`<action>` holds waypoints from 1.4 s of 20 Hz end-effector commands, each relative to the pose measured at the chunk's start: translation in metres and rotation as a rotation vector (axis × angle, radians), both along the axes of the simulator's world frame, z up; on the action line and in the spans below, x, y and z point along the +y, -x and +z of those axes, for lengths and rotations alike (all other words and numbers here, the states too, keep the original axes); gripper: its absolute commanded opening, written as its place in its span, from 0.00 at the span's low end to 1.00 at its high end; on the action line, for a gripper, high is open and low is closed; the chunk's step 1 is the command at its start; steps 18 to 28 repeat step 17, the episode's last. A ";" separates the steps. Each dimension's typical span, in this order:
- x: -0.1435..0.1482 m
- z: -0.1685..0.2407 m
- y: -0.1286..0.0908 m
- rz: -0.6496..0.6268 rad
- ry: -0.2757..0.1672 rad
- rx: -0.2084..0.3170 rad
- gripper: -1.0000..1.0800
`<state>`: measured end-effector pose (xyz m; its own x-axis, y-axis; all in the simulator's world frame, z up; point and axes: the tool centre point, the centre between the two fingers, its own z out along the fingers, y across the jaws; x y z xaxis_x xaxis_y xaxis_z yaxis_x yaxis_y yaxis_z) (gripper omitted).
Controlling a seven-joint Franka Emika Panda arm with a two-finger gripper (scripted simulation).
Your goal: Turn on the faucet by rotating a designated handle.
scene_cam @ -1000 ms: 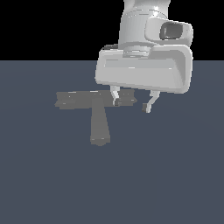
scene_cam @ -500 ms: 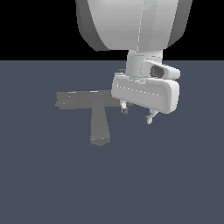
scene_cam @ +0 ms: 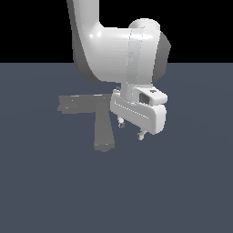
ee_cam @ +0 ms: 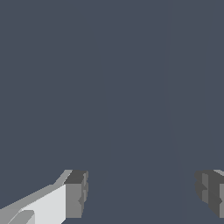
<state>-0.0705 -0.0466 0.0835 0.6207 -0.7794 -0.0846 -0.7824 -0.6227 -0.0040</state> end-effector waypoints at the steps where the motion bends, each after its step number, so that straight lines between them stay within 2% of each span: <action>1: -0.020 -0.030 0.010 -0.082 0.010 0.034 0.88; 2: -0.016 -0.041 0.026 0.017 0.004 0.044 0.89; 3: 0.014 -0.044 0.025 0.079 0.000 0.050 0.89; 4: -0.024 -0.055 -0.015 -0.011 0.002 0.007 0.80; 5: -0.064 -0.035 -0.003 -0.101 0.005 -0.037 0.80; 6: -0.052 -0.067 0.037 -0.062 -0.012 0.030 0.91; 7: -0.058 -0.077 -0.029 -0.150 0.008 -0.013 0.79; 8: -0.091 -0.057 -0.011 -0.238 0.028 -0.055 0.79; 9: -0.120 -0.053 0.003 -0.183 0.041 -0.086 0.83; 10: -0.127 -0.054 -0.004 -0.230 0.049 -0.114 0.79; 11: -0.142 -0.051 -0.010 -0.228 0.066 -0.149 0.40; 12: -0.121 -0.085 0.050 -0.246 0.049 -0.052 0.51; 13: -0.121 -0.085 0.050 -0.246 0.049 -0.051 0.51; 14: -0.177 -0.093 0.038 -0.147 0.060 -0.060 0.25; 15: -0.146 -0.092 0.044 -0.048 0.072 -0.068 0.25; 16: -0.134 -0.099 0.032 0.050 0.089 -0.079 0.03; 17: -0.088 -0.093 0.022 0.148 0.107 -0.090 0.03; 28: -0.088 -0.093 0.022 0.148 0.107 -0.090 0.03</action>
